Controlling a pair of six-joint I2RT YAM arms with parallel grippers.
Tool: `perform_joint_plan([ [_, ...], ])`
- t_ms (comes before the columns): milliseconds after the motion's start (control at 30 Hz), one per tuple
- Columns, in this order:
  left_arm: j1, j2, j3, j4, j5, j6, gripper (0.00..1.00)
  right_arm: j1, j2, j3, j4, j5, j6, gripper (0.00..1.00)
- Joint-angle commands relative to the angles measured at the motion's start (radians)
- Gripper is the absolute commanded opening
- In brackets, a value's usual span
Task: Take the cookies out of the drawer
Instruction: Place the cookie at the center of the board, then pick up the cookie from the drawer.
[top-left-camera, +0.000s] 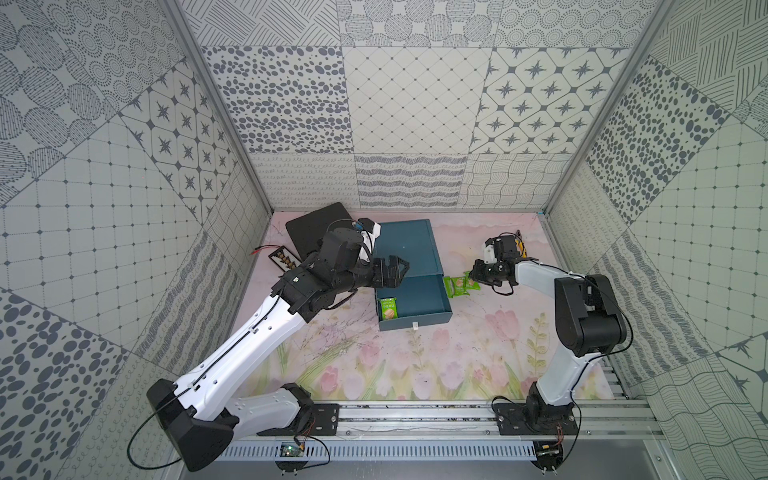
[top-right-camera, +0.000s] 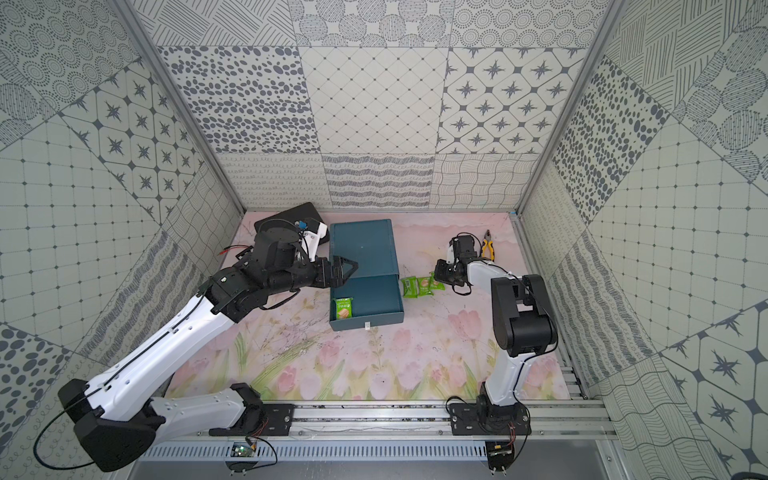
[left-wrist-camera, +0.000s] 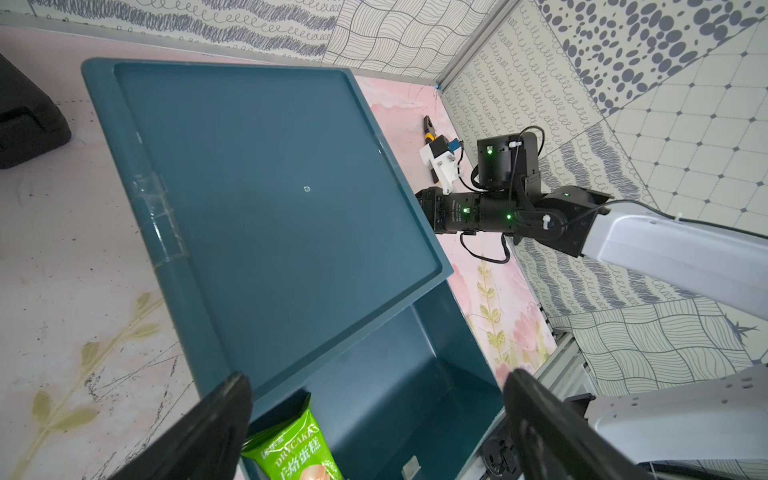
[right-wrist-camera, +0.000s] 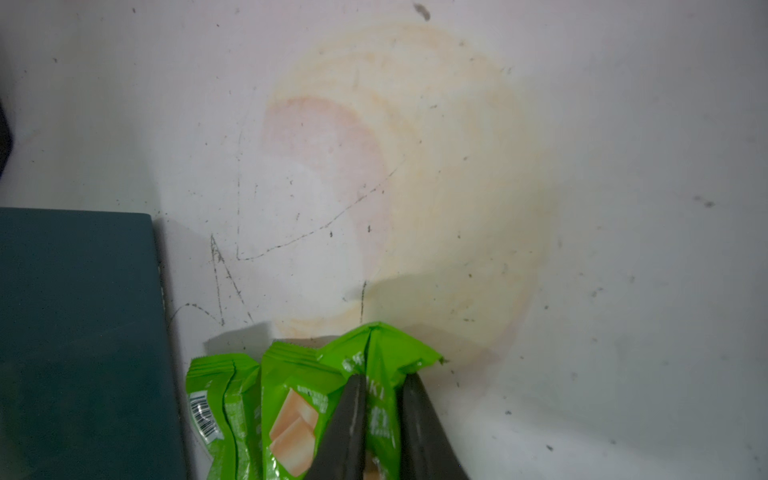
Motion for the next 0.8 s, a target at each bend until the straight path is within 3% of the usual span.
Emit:
perform_joint_plan([
  [0,0.009,-0.016,-0.008,0.011,-0.005,0.030,0.99,0.009,-0.001,-0.008,0.015,-0.010,0.006,0.26],
  [267,0.033,-0.029,0.008,-0.018,-0.031,0.041,0.99,0.039,-0.046,-0.021,-0.039,0.032,0.002,0.64],
  [333,0.059,-0.027,0.018,-0.022,-0.025,0.041,0.99,0.052,-0.090,-0.028,-0.058,0.059,0.008,0.82],
  [367,0.072,-0.026,0.019,-0.020,-0.016,0.042,0.99,0.059,-0.112,-0.027,-0.071,0.076,0.015,0.86],
  [500,0.149,0.014,0.020,0.032,0.036,0.040,0.99,0.093,-0.256,-0.014,-0.146,0.177,0.074,0.92],
  [667,0.226,0.119,0.071,0.088,-0.016,0.018,0.99,0.165,-0.429,0.003,-0.228,0.222,0.173,0.87],
  [767,0.270,0.220,0.191,0.058,0.017,-0.043,0.99,0.219,-0.502,0.040,-0.316,0.219,0.309,0.86],
])
